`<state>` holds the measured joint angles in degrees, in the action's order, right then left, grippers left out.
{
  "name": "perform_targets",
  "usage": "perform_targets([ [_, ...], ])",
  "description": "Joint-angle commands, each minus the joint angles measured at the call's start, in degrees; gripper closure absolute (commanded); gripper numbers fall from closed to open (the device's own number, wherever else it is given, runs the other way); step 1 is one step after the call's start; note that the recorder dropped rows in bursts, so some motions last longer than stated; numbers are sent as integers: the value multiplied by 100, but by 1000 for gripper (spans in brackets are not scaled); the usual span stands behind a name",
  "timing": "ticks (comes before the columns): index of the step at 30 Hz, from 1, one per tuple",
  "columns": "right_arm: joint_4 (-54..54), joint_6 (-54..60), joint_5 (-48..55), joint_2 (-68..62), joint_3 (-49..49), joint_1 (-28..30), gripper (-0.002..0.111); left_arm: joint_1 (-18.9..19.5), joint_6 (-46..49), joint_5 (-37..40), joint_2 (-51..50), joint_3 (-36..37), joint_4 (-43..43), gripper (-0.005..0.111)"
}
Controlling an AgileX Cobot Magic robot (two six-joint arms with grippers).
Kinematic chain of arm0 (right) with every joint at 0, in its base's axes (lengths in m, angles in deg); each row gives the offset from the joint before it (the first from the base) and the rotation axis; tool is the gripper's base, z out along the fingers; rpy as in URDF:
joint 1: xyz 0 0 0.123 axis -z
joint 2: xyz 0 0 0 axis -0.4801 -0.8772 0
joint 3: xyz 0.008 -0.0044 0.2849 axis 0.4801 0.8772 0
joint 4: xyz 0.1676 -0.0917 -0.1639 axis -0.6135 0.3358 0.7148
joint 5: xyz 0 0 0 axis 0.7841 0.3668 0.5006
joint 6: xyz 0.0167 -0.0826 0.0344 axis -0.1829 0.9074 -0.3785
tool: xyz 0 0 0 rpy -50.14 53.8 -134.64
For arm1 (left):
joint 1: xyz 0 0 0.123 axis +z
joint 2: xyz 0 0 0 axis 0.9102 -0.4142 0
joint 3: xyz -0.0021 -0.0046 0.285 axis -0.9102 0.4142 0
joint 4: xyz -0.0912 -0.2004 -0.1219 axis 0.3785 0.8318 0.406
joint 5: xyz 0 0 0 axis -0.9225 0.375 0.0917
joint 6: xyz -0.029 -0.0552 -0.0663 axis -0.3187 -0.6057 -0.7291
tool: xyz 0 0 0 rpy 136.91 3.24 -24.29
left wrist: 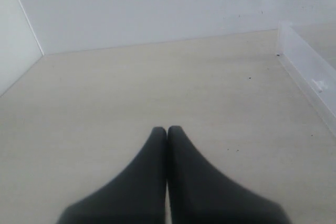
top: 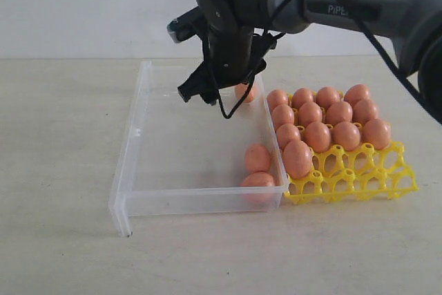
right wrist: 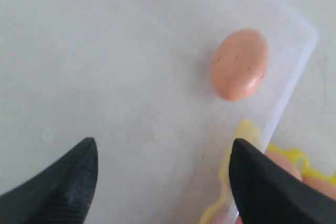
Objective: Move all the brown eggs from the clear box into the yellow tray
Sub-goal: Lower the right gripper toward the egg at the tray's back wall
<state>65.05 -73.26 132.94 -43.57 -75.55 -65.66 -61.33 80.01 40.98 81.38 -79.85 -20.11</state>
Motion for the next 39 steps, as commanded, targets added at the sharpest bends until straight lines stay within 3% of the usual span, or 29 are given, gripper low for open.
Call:
perform_targets([
  [1, 363, -649, -795, -175, -28, 66, 41, -22, -21, -17, -17, 1, -10, 111],
  [12, 326, -1381, -1408, -446, -28, 654, 41, -22, -21, -17, -17, 1, -10, 111],
  [20, -113, -818, -1850, -482, -28, 668, 41, -22, -21, -17, -17, 1, -10, 111],
  [39, 466, -1288, -2181, -965, -28, 755, 41, -22, -21, -17, -17, 1, -10, 111],
])
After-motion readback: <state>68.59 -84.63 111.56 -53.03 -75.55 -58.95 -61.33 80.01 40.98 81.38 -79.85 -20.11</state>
